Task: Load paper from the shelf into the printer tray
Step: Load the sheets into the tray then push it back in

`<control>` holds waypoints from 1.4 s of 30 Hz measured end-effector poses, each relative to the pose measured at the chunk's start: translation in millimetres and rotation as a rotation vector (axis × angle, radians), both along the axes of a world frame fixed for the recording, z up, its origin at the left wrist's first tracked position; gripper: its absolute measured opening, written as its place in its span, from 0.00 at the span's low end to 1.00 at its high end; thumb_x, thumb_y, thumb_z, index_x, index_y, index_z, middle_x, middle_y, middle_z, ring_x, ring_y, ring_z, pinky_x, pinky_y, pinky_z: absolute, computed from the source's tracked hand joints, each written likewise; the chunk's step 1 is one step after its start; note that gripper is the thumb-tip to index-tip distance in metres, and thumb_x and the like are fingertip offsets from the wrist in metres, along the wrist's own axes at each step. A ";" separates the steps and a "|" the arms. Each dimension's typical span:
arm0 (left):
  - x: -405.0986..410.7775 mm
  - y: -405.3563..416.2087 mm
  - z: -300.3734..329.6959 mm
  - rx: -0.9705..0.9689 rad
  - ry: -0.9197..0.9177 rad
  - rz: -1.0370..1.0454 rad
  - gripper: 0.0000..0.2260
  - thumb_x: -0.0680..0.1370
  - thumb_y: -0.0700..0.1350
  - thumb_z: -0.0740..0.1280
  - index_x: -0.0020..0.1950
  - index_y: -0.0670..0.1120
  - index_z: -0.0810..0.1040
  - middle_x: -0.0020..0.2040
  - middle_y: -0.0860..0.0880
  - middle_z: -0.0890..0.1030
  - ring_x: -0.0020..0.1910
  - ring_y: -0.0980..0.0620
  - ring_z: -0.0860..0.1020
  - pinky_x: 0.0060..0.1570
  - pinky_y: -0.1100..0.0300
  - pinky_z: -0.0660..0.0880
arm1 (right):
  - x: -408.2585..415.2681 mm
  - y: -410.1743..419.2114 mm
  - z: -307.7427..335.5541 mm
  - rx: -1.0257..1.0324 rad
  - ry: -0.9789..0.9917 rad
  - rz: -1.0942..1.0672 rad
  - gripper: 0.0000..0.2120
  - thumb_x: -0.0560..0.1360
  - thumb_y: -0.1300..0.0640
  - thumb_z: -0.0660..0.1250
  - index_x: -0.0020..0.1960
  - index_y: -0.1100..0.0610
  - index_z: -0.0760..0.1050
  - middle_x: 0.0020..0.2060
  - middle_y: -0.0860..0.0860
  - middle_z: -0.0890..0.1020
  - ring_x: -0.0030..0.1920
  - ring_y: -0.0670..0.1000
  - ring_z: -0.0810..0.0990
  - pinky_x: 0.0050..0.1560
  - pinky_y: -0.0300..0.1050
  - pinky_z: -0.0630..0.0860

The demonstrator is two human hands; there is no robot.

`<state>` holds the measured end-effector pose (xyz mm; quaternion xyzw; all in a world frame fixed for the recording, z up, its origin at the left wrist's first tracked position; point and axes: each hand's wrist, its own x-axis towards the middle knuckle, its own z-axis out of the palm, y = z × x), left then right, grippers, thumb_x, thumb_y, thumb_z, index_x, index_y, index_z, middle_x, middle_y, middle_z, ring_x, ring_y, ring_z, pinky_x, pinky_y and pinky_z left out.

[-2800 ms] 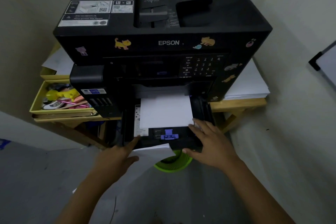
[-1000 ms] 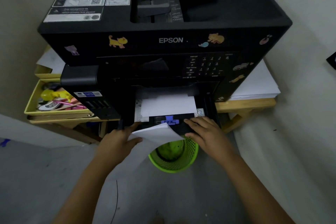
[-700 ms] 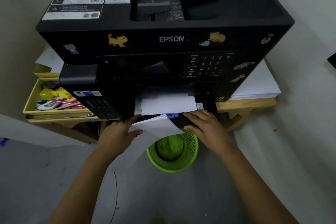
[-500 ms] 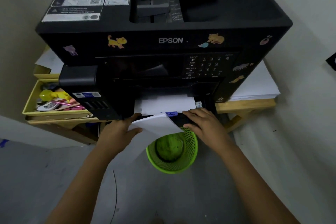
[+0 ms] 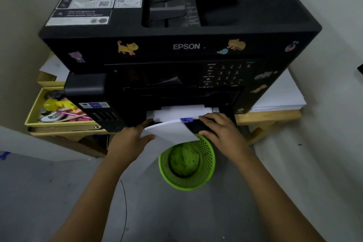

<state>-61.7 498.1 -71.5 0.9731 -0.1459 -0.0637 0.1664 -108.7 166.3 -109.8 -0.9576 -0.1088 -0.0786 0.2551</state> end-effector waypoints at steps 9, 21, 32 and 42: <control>-2.5 -16.7 9.1 -0.087 -0.115 -0.049 0.21 0.79 0.53 0.72 0.72 0.56 0.76 0.53 0.44 0.87 0.50 0.37 0.84 0.39 0.51 0.77 | 12.3 11.0 -1.0 0.048 -0.105 -0.157 0.22 0.80 0.49 0.73 0.70 0.58 0.79 0.64 0.52 0.80 0.66 0.55 0.76 0.66 0.55 0.77; 3.7 -14.1 9.3 -0.005 -0.248 -0.093 0.11 0.75 0.59 0.72 0.50 0.54 0.88 0.29 0.48 0.84 0.28 0.43 0.82 0.25 0.63 0.62 | 7.3 15.4 0.8 -0.056 -0.272 -0.300 0.23 0.78 0.47 0.76 0.69 0.55 0.80 0.65 0.56 0.75 0.63 0.59 0.75 0.63 0.54 0.77; 4.0 -19.8 -3.6 -0.037 -0.251 -0.124 0.24 0.76 0.51 0.77 0.70 0.66 0.76 0.40 0.51 0.88 0.32 0.47 0.83 0.26 0.62 0.60 | 11.2 20.1 1.7 -0.119 -0.337 -0.410 0.29 0.74 0.42 0.78 0.70 0.54 0.79 0.67 0.57 0.73 0.62 0.61 0.76 0.61 0.56 0.78; 10.0 -15.7 -9.3 -0.008 -0.264 -0.134 0.24 0.76 0.53 0.71 0.72 0.66 0.73 0.38 0.53 0.87 0.30 0.47 0.83 0.22 0.59 0.70 | 16.0 17.2 -0.8 -0.087 -0.303 -0.444 0.28 0.73 0.39 0.75 0.66 0.57 0.80 0.63 0.57 0.73 0.59 0.60 0.76 0.57 0.57 0.79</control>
